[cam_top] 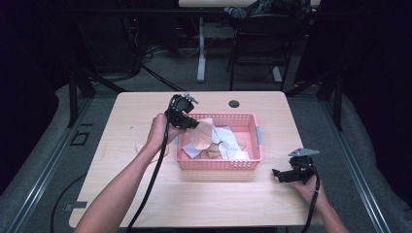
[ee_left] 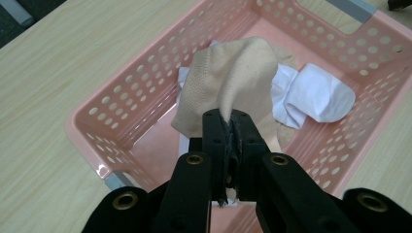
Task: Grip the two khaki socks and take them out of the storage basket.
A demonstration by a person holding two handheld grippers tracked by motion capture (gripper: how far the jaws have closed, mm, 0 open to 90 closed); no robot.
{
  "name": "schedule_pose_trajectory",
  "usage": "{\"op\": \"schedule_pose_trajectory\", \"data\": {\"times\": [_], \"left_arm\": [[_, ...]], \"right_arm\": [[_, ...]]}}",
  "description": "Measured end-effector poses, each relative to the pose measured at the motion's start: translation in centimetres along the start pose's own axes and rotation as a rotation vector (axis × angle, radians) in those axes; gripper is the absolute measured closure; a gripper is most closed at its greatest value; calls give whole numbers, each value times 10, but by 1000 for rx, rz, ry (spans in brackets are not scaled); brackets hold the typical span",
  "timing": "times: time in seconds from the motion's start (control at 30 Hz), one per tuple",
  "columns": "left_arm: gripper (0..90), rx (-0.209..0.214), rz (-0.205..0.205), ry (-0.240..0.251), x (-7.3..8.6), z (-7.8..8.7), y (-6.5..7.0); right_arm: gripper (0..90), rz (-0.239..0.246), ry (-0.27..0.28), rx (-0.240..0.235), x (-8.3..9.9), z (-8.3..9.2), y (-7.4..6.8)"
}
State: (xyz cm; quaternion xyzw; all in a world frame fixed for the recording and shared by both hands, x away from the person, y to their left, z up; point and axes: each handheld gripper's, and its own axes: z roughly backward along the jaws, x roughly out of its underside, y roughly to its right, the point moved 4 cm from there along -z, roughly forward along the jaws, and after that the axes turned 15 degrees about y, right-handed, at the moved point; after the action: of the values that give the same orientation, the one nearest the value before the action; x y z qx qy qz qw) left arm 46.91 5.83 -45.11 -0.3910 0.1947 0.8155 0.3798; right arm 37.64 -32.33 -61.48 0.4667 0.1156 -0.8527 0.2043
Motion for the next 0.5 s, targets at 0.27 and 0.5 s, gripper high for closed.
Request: {"op": "schedule_pose_trajectory", "data": {"times": [0.27, 0.5], "left_arm": [[862, -13, 4, 28, -2, 13, -6], [862, -23, 6, 39, -4, 24, -12]], "right_arm": [[0, 0, 1, 0, 0, 0, 0], [0, 0, 0, 0, 0, 0, 0]]}}
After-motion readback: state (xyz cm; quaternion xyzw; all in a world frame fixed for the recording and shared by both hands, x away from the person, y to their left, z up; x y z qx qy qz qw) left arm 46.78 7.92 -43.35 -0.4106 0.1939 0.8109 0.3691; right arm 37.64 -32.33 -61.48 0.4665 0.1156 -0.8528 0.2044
